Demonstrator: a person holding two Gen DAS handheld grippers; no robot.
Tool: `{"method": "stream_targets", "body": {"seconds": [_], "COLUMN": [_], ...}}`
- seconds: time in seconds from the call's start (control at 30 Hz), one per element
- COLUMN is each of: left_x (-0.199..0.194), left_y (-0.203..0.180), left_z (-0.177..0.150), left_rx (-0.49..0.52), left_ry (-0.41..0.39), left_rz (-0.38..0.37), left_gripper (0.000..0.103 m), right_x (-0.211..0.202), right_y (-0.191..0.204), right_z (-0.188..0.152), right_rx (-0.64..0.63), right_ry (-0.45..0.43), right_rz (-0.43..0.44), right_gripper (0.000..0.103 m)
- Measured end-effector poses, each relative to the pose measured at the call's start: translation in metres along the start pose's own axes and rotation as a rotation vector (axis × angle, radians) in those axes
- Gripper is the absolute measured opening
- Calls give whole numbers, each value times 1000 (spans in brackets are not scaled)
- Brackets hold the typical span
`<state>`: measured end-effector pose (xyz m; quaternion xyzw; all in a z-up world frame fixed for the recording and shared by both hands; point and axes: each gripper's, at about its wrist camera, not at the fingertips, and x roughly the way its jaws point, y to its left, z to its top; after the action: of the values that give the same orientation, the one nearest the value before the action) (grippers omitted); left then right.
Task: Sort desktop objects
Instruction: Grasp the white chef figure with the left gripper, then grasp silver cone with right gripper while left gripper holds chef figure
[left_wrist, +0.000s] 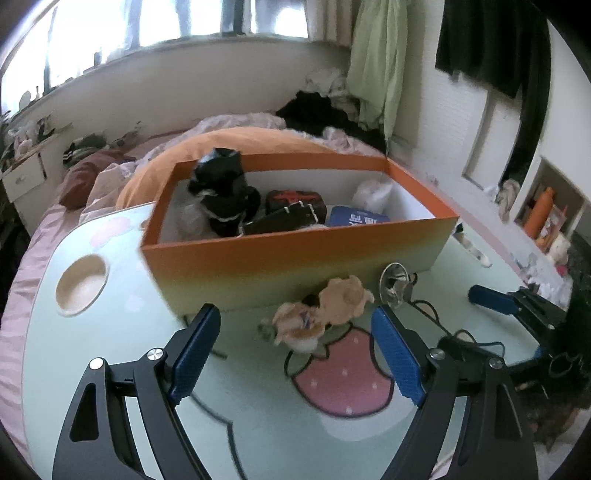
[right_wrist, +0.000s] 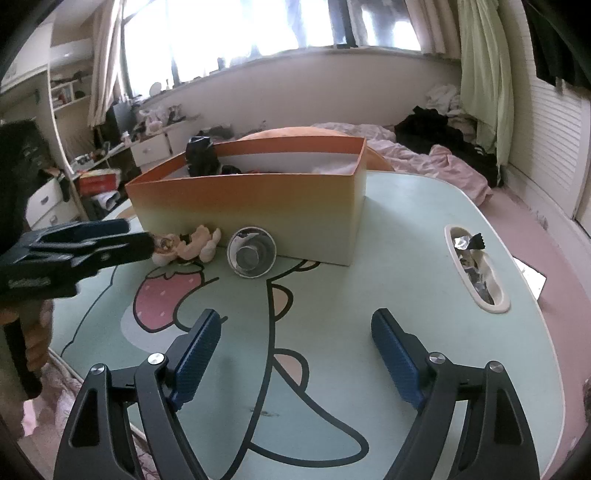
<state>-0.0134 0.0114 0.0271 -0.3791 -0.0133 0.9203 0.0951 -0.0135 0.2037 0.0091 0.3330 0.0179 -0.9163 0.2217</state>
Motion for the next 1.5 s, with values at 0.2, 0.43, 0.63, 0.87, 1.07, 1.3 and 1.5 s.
{"method": "stream_targets", "body": {"seconds": [0.2,0.43,0.63,0.87,1.07,1.3,1.5], "left_x": [33,24,-4,-40,-62,-66,-65], "left_y": [-17,-15,3,17,19,19,19], "left_z": [11,-5,-23,-11,1,3,3], "left_rx": [61,56,20,-23,-23,-21,-23], "left_ry": [140,113,2,-74,-138,-151,-149], "left_rz": [-2,-38,-77,-112,-120,-124,-119], "left_gripper": [84,36,36,36,36,36,36], "right_x": [0,0,0,-1,2,10,23], "right_y": [0,0,0,2,4,8,9], "right_z": [0,0,0,2,22,50,54], "right_rx": [-2,0,-2,11,49,96,93], "right_ry": [0,-1,0,2,35,77,131], "right_rz": [1,4,3,30,96,122,119], "right_gripper": [84,84,84,83,83,83,83]}}
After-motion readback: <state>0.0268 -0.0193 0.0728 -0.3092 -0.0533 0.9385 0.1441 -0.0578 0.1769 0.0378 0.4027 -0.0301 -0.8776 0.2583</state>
